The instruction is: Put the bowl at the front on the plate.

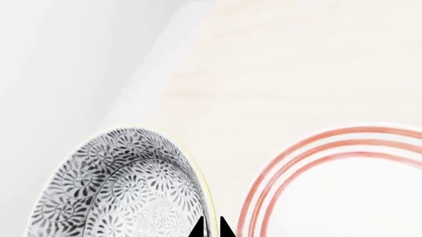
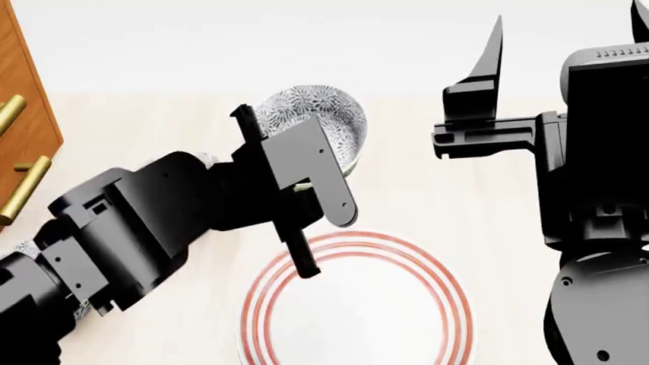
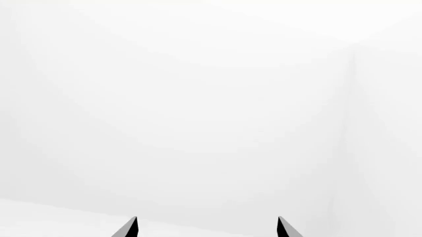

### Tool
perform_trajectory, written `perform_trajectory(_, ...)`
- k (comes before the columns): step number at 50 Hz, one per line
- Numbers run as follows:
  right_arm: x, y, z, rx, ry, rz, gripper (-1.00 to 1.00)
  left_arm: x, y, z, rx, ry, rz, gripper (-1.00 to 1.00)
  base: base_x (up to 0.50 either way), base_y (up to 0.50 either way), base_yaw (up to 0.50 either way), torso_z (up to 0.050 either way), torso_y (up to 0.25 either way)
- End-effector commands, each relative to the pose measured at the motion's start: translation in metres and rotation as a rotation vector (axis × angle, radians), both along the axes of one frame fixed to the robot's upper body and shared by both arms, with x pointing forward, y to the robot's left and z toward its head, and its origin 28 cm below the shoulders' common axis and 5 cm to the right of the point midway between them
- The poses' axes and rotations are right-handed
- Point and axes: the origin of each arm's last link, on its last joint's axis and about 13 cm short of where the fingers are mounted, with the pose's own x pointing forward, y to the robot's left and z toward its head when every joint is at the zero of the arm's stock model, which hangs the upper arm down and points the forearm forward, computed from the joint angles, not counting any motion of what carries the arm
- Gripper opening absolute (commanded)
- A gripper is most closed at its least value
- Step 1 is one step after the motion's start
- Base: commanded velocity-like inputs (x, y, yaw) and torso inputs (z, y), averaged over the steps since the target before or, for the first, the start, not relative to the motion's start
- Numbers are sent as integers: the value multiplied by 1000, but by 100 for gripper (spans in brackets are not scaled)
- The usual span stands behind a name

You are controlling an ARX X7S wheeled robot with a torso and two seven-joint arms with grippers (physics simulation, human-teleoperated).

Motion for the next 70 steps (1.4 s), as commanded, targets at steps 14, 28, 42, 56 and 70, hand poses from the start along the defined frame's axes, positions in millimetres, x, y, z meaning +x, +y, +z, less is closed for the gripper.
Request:
perform_trajectory(14, 2, 0, 1, 0, 0, -1, 100, -4, -7, -11, -2, 54, -57, -100, 0, 0, 0, 0, 1)
perform_trajectory(28, 0, -3, 0, 8, -2, -8, 100, -11, -13, -22, 15, 79, -100, -100, 0, 0, 0, 0, 1)
perform_trajectory(42, -1, -3, 0, 11, -8, -12, 100, -17, -16, -31, 21, 93, -121, -100, 0, 0, 0, 0, 0)
perform_trajectory(56, 0, -3, 0, 5, -10, -14, 100, -22, -16, -42, 32, 115, -136, -100, 0, 0, 0, 0, 1)
perform_trajectory(70, 1, -3, -1, 8, -9, -17, 100, -26, -18, -47, 18, 129, -155, -100, 0, 0, 0, 0, 0)
